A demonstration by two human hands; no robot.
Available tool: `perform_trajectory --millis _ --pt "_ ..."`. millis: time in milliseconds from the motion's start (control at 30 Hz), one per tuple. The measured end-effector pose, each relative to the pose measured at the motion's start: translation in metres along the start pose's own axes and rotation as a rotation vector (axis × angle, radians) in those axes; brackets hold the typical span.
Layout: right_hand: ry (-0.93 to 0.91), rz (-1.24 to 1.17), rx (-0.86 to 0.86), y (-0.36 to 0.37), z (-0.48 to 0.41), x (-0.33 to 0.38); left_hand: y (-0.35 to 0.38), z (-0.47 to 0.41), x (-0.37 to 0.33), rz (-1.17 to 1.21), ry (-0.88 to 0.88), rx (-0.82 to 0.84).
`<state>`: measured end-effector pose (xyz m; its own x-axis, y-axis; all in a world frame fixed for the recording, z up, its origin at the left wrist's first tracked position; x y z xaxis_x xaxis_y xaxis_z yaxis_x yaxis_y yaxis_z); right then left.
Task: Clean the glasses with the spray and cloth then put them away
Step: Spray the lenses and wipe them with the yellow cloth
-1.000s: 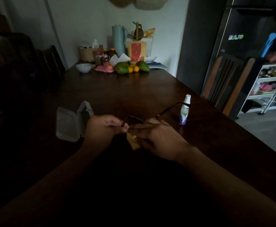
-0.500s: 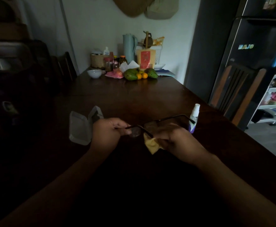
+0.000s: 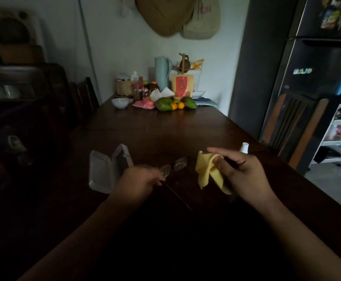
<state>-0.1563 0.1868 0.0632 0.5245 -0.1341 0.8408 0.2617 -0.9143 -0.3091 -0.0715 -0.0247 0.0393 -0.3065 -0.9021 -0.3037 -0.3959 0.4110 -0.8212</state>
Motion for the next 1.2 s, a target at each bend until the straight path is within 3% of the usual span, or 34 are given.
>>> perform_trajectory --millis 100,200,367,567,700,967,1200 --pt "-0.005 0.011 -0.05 -0.007 -0.002 0.001 0.016 -0.002 -0.02 -0.057 0.134 0.191" --pt "-0.013 0.015 -0.066 -0.01 -0.002 0.004 0.004 -0.007 -0.044 -0.267 0.263 0.143" --pt "-0.012 0.022 -0.079 -0.013 -0.002 0.008 -0.024 -0.027 -0.037 -0.411 0.202 0.124" --pt "-0.023 0.055 -0.049 -0.011 -0.003 0.007 0.007 -0.063 -0.017 -0.505 0.216 0.39" --pt "-0.033 0.06 -0.076 -0.014 -0.004 0.004 0.027 -0.077 -0.012 -0.562 0.32 0.462" --pt "-0.159 0.183 -0.174 -0.022 0.0 0.017 0.023 -0.082 -0.004 -0.463 0.335 0.369" --pt "-0.233 0.112 -0.38 -0.052 0.01 0.037 -0.019 -0.074 -0.02 -0.497 0.35 0.067"
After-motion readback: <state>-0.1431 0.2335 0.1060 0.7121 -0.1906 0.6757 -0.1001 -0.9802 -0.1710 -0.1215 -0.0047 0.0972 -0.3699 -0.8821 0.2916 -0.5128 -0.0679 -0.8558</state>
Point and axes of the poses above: each hand's wrist, its own z-axis away from the middle knuckle, its own y-axis out of the palm, x = y × z, the point moved 9 cm from there along -z, towards the middle knuckle, and after that the axes turned 9 degrees about y, right-handed, at the moved point
